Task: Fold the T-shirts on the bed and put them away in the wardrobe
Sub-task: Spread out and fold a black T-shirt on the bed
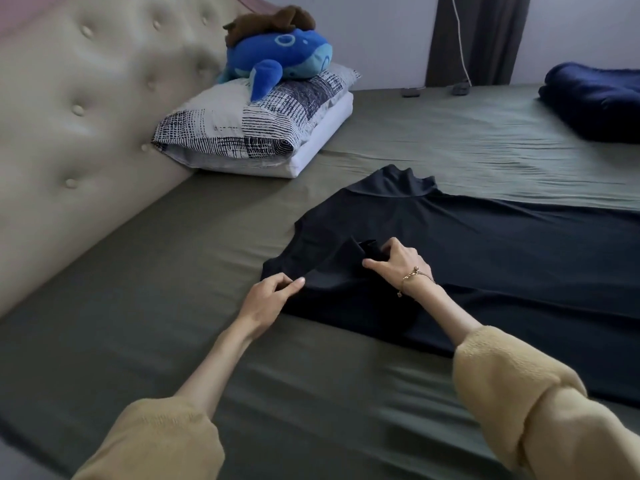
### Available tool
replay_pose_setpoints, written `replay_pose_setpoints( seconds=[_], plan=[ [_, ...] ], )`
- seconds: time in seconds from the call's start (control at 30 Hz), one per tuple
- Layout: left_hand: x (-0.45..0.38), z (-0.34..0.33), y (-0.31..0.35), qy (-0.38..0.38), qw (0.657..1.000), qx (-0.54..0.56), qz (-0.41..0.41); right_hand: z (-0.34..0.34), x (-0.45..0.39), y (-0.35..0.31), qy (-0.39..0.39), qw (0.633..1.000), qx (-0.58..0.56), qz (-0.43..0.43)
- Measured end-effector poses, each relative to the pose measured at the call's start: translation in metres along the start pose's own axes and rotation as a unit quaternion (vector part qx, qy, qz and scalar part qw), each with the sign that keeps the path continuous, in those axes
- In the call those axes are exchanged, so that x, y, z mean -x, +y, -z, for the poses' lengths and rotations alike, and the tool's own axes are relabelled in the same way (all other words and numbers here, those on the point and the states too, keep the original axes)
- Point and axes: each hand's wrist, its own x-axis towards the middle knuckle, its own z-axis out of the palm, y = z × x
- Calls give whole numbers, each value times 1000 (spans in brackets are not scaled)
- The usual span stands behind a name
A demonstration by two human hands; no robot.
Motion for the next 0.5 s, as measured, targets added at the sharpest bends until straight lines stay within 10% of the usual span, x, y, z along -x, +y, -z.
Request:
replay_pose_setpoints(
  seconds=[0.27,0.5],
  plan=[
    [-5,-8,1,111,980,-164,22,15,-12,17,-96,995,35,-17],
    [-7,-9,5,130,945,-299,-17,7,-20,18,74,995,55,24]
  ],
)
